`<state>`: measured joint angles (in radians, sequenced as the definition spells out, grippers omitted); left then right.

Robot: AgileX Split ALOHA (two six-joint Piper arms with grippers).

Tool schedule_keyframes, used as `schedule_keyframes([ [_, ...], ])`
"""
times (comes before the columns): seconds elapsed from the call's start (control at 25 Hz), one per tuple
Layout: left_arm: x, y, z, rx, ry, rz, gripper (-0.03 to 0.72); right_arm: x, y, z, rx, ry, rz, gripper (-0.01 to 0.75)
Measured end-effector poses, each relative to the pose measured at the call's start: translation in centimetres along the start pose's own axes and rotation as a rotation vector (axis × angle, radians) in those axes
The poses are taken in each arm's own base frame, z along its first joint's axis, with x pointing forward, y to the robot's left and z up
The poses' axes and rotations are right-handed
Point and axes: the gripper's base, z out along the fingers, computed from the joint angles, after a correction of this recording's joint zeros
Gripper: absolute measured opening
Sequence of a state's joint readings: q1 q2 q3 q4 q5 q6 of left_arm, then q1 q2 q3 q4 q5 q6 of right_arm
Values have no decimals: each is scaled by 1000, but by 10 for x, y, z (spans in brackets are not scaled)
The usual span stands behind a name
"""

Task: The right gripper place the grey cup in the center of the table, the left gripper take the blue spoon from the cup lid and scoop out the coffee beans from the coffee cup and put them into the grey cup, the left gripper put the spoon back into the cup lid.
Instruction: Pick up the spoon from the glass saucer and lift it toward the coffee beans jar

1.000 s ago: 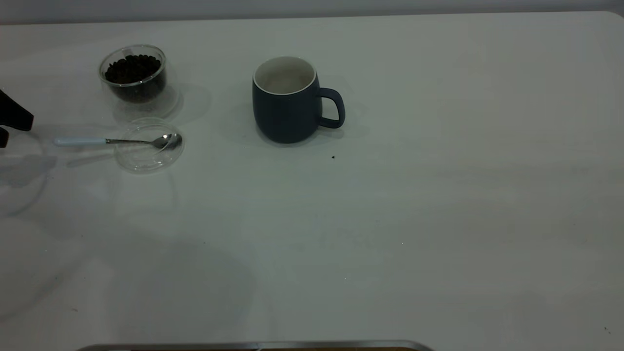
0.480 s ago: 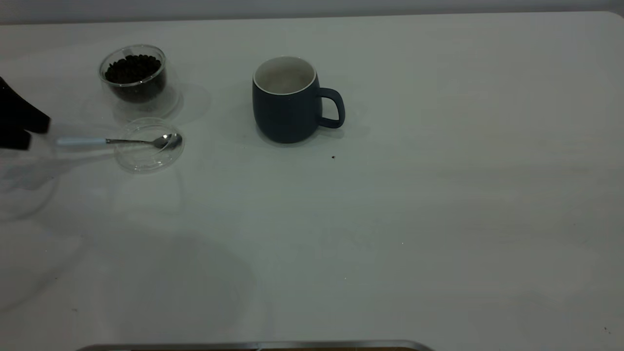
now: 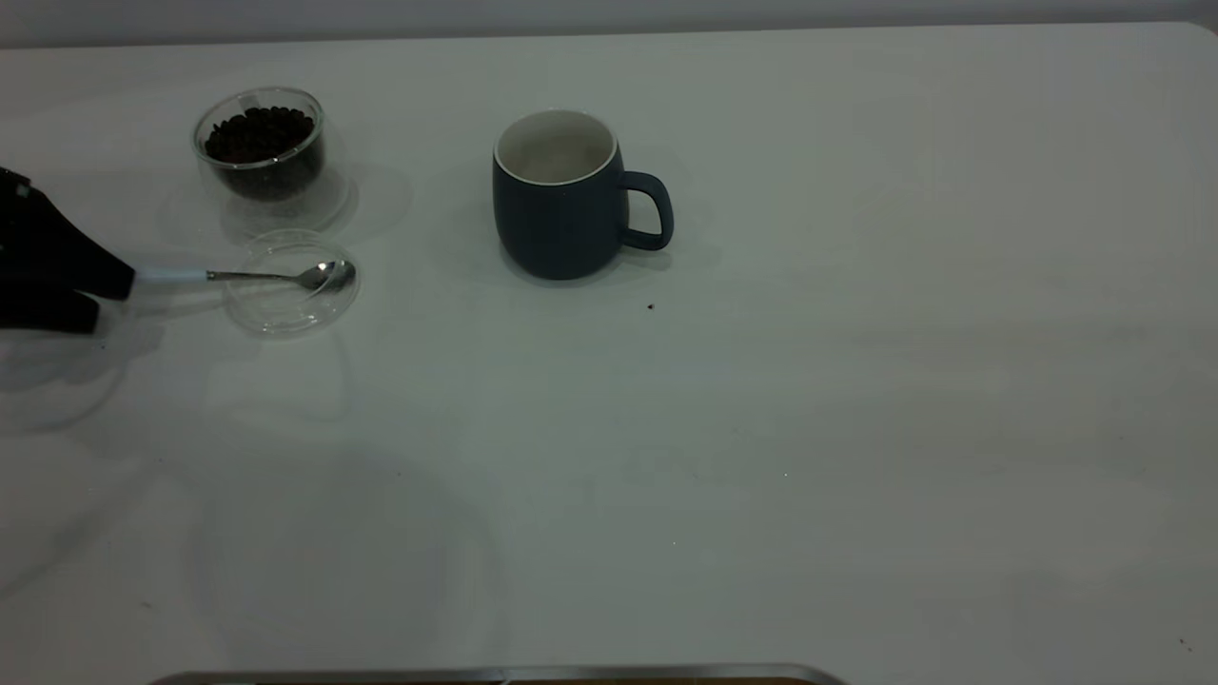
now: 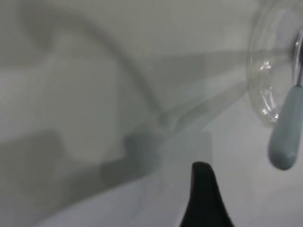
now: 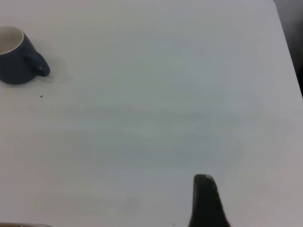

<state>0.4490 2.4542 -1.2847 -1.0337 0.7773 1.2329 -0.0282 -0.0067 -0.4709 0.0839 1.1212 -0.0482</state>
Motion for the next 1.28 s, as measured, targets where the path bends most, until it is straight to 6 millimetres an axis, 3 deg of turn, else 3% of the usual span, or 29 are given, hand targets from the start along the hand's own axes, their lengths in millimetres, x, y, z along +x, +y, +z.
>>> schedule_keyframes([
  [0.92, -9, -5, 5, 104, -135, 62, 576, 0, 0, 0, 0, 0, 0, 531],
  [1.28, -5, -11, 27, 127, -85, 81, 576, 0, 0, 0, 0, 0, 0, 531],
])
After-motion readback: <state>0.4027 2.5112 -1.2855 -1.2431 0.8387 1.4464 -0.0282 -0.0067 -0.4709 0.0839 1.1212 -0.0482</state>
